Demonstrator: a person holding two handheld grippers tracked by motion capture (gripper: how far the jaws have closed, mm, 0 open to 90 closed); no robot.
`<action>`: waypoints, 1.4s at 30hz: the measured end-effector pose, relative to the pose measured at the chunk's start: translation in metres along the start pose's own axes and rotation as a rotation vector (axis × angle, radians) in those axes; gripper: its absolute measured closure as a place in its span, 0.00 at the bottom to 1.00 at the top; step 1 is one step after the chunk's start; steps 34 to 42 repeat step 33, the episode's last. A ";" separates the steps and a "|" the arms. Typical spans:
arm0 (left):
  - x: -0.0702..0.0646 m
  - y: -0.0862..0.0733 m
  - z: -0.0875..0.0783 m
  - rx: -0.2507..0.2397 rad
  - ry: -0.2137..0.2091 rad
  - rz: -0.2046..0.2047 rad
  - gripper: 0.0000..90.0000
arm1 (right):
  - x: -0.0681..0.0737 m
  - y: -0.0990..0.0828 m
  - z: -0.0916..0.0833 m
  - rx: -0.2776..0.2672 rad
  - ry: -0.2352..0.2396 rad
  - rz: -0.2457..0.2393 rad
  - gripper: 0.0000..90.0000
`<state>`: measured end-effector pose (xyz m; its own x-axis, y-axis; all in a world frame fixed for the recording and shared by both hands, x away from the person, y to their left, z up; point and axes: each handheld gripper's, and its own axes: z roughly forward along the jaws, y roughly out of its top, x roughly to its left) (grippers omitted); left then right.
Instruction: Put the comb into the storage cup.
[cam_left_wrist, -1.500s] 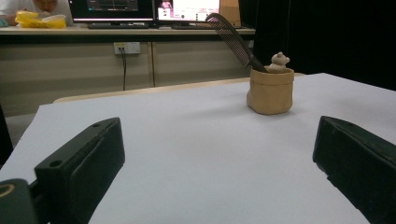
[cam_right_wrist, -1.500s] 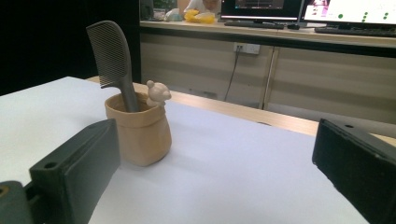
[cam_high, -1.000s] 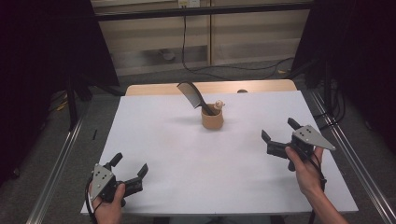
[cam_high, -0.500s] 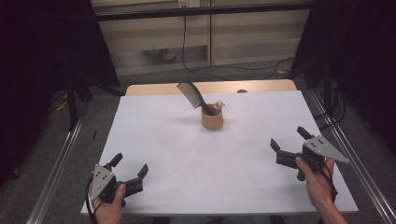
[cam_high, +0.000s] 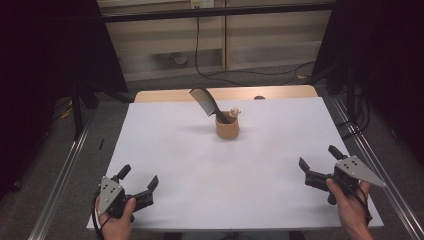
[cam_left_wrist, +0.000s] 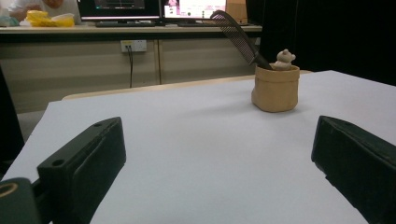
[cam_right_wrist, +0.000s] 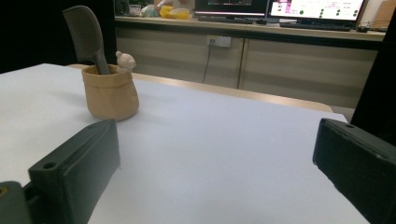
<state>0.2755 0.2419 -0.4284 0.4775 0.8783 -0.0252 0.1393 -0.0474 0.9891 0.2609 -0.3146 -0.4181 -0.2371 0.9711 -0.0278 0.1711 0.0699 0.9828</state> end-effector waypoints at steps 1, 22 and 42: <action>0.000 0.000 0.000 0.000 -0.003 0.002 0.03 | 0.000 -0.001 -0.001 0.004 0.000 -0.001 0.00; 0.002 -0.001 0.000 0.001 0.016 -0.019 0.03 | -0.009 -0.032 -0.015 0.063 -0.042 0.021 0.00; 0.004 0.000 -0.001 -0.012 0.003 -0.010 0.03 | -0.007 -0.030 -0.014 0.016 -0.025 0.008 0.00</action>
